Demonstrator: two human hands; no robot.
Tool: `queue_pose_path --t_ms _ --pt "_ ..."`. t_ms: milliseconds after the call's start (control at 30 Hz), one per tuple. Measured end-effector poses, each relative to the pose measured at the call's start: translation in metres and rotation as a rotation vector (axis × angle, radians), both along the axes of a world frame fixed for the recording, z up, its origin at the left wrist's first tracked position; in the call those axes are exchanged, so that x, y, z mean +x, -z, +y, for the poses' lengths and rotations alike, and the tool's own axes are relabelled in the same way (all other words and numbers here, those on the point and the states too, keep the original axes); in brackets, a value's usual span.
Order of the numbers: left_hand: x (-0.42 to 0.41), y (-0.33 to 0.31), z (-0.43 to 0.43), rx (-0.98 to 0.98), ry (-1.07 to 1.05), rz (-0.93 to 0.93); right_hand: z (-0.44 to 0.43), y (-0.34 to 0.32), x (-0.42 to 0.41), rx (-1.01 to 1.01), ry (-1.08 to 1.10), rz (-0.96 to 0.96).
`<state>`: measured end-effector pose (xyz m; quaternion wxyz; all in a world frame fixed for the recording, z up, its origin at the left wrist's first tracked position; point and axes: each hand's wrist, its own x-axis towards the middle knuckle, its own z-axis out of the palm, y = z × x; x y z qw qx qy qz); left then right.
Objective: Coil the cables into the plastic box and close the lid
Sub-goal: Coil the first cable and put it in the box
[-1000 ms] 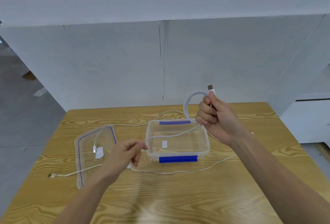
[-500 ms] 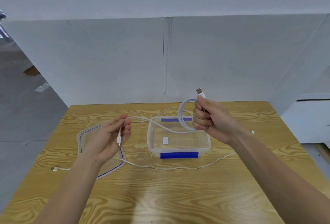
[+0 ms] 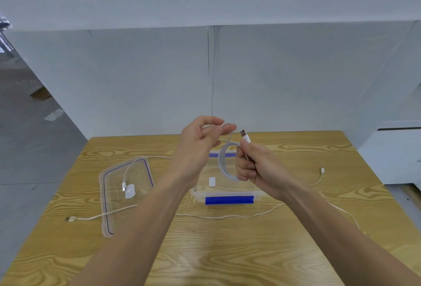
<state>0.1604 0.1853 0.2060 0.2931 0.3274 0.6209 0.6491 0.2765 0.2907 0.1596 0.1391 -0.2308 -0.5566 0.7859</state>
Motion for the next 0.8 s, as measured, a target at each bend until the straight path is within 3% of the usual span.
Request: queue_pose_path --t_ms 300,433,600,733,800 --pt "0.043 0.021 0.002 0.0 -0.009 0.092 -0.007 -0.001 -0.005 -0.23 0.029 0.142" --pt "0.052 0.032 0.002 -0.049 -0.054 0.237 -0.008 0.001 -0.005 -0.28 0.029 0.165" --pt "0.057 0.037 -0.005 -0.064 -0.045 0.465 -0.006 0.003 -0.002 -0.194 0.09 0.082" --pt "0.042 0.039 -0.01 -0.021 -0.083 0.404 -0.006 -0.004 0.003 -0.214 0.027 0.095" --pt "0.024 0.038 -0.009 -0.09 -0.126 0.398 -0.004 -0.005 0.007 -0.228 -0.04 0.098"
